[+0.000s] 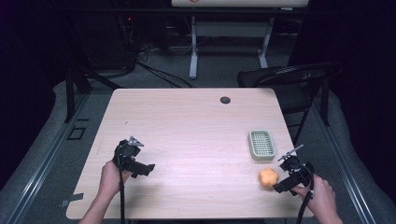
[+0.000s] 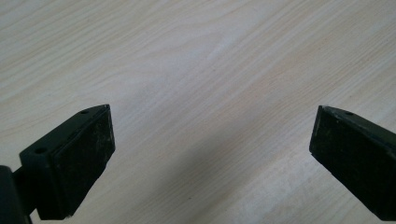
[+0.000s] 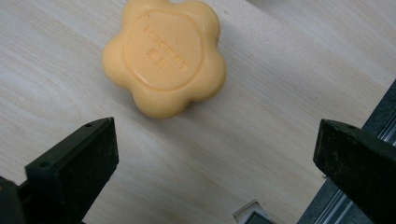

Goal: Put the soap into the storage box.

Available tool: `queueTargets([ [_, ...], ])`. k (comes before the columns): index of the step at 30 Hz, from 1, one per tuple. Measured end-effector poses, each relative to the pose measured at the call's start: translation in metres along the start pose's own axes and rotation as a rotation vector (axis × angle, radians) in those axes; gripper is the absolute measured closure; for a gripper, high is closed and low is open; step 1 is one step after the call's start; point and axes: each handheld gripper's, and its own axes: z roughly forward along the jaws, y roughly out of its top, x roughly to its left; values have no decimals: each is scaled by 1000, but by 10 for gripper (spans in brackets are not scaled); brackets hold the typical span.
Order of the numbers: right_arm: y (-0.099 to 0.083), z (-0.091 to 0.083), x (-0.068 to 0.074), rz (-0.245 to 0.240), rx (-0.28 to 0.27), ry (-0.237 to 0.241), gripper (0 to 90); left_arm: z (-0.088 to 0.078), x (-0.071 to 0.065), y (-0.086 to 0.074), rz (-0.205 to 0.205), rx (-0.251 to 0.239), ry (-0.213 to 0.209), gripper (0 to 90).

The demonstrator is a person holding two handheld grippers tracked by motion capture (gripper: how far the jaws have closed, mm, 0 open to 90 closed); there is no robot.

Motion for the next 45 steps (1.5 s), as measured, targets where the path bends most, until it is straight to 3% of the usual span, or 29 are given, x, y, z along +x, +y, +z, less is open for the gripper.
queueTargets([
  [10, 3, 0, 3, -22, 29, 1, 0, 4, 3, 0, -7, 5, -17, 2],
  [12, 7, 0, 4, -58, 90, -14, 0, 5, 1, 3, 5, 9, -13, 2],
  [13, 5, 3, 6, -13, 37, -4, 0, 5, 0, 4, 10, 12, -15, 2],
  [14, 9, -4, 3, -75, 116, -15, 0, 5, -3, 4, 16, 13, -18, 2],
  [15, 11, -7, 2, -100, 138, -16, 0, 5, -4, 3, 18, 14, -19, 2],
  [16, 9, -5, 3, -66, 103, -6, 0, 5, -4, 3, 18, 14, -19, 2],
  [19, 8, -3, 5, -27, 64, 14, 0, 3, -3, 1, 15, 18, -14, 1],
  [23, 13, -4, 6, -34, 81, 15, 0, 3, -4, 3, 20, 12, -13, 2],
  [25, 15, -2, 7, -16, 60, 24, 0, 5, -5, 5, 28, 13, -18, 2],
  [26, 23, -5, 5, -63, 120, 23, 0, 5, -6, 5, 29, 15, -19, 2],
  [27, 23, -5, 5, -63, 120, 23, 0, 6, -6, 5, 28, 18, -22, 2],
  [28, 24, -2, 7, -39, 89, 33, 0, 6, -6, 4, 28, 19, -22, 1],
  [29, 23, 5, 12, 32, -7, 51, 0, 5, -5, 4, 26, 18, -20, 2],
  [31, 39, -2, 8, -124, 178, 29, 0, 4, -4, 3, 19, 15, -17, 1],
  [32, 37, 4, 13, -61, 107, 50, 0, 3, -5, 3, 18, 13, -16, 2],
  [33, 37, 4, 13, -61, 107, 50, 0, 3, -5, 3, 18, 13, -16, 2],
  [34, 45, 2, 12, -127, 179, 40, 0, 5, -5, 4, 23, 16, -16, 2],
  [35, 44, 6, 14, -95, 136, 48, 0, 5, -6, 4, 24, 20, -19, 1],
  [36, 41, 14, 20, -7, 38, 74, 0, 6, -6, 4, 25, 21, -19, 2],
  [37, 43, 15, 20, -9, 42, 83, 0, 6, -6, 4, 26, 22, -19, 1],
  [38, 51, 8, 14, -115, 171, 51, 0, 6, -6, 4, 26, 22, -19, 1],
  [41, 53, 13, 16, -88, 150, 65, 0, 6, -6, 5, 27, 20, -18, 1],
  [42, 55, 15, 17, -92, 155, 69, 0, 6, -6, 5, 26, 21, -19, 2],
  [43, 58, 13, 15, -127, 200, 68, 0, 6, -6, 4, 28, 19, -22, 1],
  [45, 58, 15, 17, -111, 187, 83, 0, 6, -6, 5, 30, 20, -21, 1],
])
